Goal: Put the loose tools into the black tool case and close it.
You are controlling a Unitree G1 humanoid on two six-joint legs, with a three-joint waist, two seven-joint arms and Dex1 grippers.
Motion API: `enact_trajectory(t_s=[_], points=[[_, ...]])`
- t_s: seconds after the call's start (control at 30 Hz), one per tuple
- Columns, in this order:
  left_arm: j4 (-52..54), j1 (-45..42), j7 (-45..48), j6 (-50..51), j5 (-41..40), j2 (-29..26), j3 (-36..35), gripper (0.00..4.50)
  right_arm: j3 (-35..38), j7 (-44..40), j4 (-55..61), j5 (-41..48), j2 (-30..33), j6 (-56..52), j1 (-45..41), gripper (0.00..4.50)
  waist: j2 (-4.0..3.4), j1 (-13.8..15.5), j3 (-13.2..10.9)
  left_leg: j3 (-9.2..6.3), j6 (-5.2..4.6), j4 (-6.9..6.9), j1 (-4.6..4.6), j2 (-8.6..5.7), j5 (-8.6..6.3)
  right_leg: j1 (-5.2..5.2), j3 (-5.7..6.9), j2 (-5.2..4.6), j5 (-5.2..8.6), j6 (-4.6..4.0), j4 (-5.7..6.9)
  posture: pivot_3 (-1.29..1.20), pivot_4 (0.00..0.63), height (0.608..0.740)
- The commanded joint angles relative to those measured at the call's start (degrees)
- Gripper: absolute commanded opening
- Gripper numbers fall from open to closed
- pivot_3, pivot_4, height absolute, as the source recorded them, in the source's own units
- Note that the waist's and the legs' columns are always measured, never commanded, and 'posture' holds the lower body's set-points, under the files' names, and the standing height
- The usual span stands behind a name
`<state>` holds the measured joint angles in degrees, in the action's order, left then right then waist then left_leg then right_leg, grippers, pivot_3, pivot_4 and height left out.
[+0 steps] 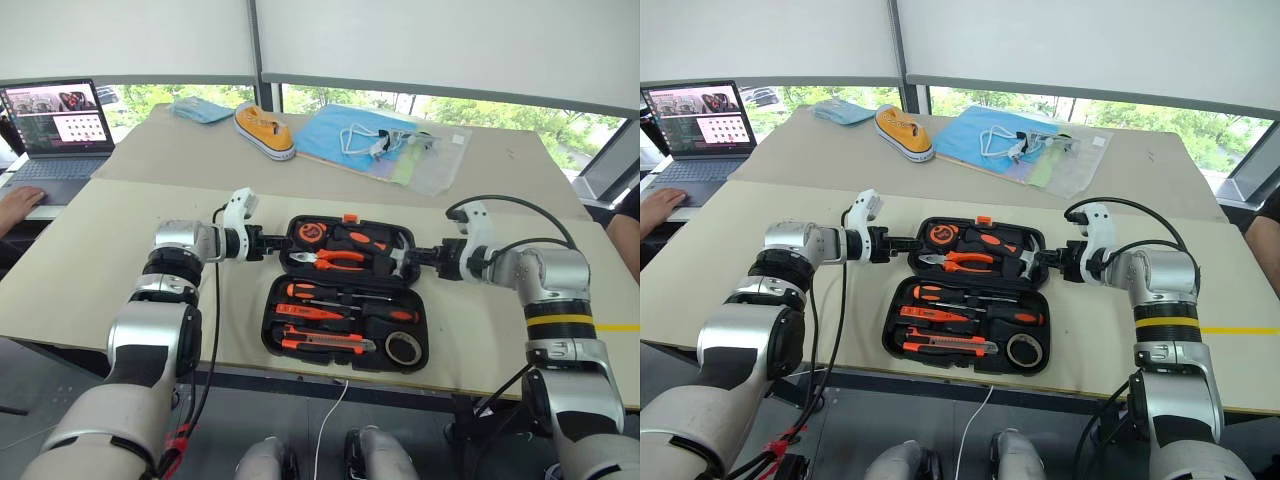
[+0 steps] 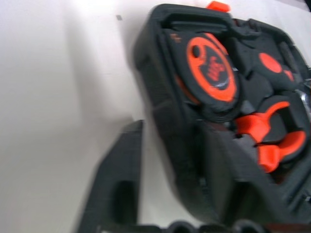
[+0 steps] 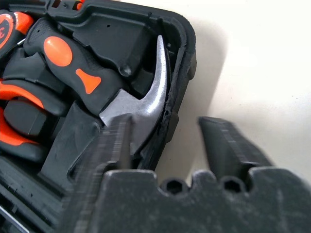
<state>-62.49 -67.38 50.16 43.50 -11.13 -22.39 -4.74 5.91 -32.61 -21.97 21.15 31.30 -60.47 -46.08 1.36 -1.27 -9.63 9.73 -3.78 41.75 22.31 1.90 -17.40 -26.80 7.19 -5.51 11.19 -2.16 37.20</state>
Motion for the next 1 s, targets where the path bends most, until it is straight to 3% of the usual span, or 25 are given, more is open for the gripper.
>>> enact_trajectory(t_s=[0.03, 0.1, 0.27, 0.37, 0.53, 0.77, 1.0], points=[[0.27, -0.72, 0.84, -0.66, 0.13, 0.07, 0.05, 0.02, -0.45, 0.29, 0.65, -0.77, 0.27, 0.05, 1.24, 0.67, -0.06, 0.04, 0.04, -0.01, 0.04, 0.0, -0.16, 0.02, 0.02, 0.16, -0.06, -0.02, 0.01, 0.02, 0.01, 0.0, 0.15, 0.718], [0.56, -0.54, 1.21, -0.58, 0.29, 0.14, 0.29, 0.0, -0.36, 0.38, 1.02, -0.56, 0.26, -0.11, 1.42, 0.06, -0.06, 0.04, 0.04, -0.06, 0.08, -0.01, -0.36, 0.07, 0.03, 0.37, -0.12, -0.05, 0.03, 0.04, 0.0, 0.0, 0.15, 0.718], [2.41, 1.22, 3.53, -3.65, 2.71, -0.1, 3.45, 0.0, -0.71, -0.71, 3.37, -0.28, 0.61, 1.54, 1.45, 0.06, -0.08, 0.03, 0.06, -0.07, 0.08, -0.01, -0.38, 0.06, 0.03, 0.39, -0.14, -0.23, -0.07, -0.13, 0.01, 0.0, 0.15, 0.718], [7.96, 5.72, 5.7, -15.2, 8.43, -1.0, 10.21, 0.0, -1.15, -0.24, 6.14, -1.82, 0.44, 7.21, 1.04, 0.06, -0.11, 0.02, 0.07, -0.05, 0.09, -0.03, -0.4, 0.05, 0.03, 0.39, -0.14, -0.16, -0.12, -0.22, 0.01, 0.0, 0.15, 0.718], [14.48, 6.61, 2.06, -27.39, 4.35, 0.95, 4.66, 0.0, 0.62, 2.59, 11.3, -3.38, -0.89, 16.73, -0.28, 0.06, -0.14, 0.15, 0.06, 0.0, 0.21, -0.03, -0.21, 0.04, 0.1, 0.21, -0.17, -0.62, -0.24, -0.3, 0.02, 0.0, 0.15, 0.718], [17.63, 6.59, -1.03, -34.22, 0.85, 2.83, -0.56, 0.0, 2.53, 4.78, 17.22, -5.21, -1.87, 27.6, 2.85, 0.06, -0.14, 0.3, 0.05, 0.06, -0.01, -0.01, 0.76, -0.06, 0.59, -0.65, 0.03, -0.5, -0.61, -0.47, 0.01, 0.0, 0.15, 0.718], [22.33, 13.57, -3.92, -47.6, 6.31, 1.63, 3.0, 0.0, -0.43, 3.09, 24.36, -11.1, -0.27, 41.56, 17.11, 0.06, -0.14, 0.37, 0.05, 0.08, -0.01, -0.51, 0.91, -0.08, 0.59, -0.75, 0.24, -0.04, -0.56, -0.4, -0.2, 0.0, 0.15, 0.718]])
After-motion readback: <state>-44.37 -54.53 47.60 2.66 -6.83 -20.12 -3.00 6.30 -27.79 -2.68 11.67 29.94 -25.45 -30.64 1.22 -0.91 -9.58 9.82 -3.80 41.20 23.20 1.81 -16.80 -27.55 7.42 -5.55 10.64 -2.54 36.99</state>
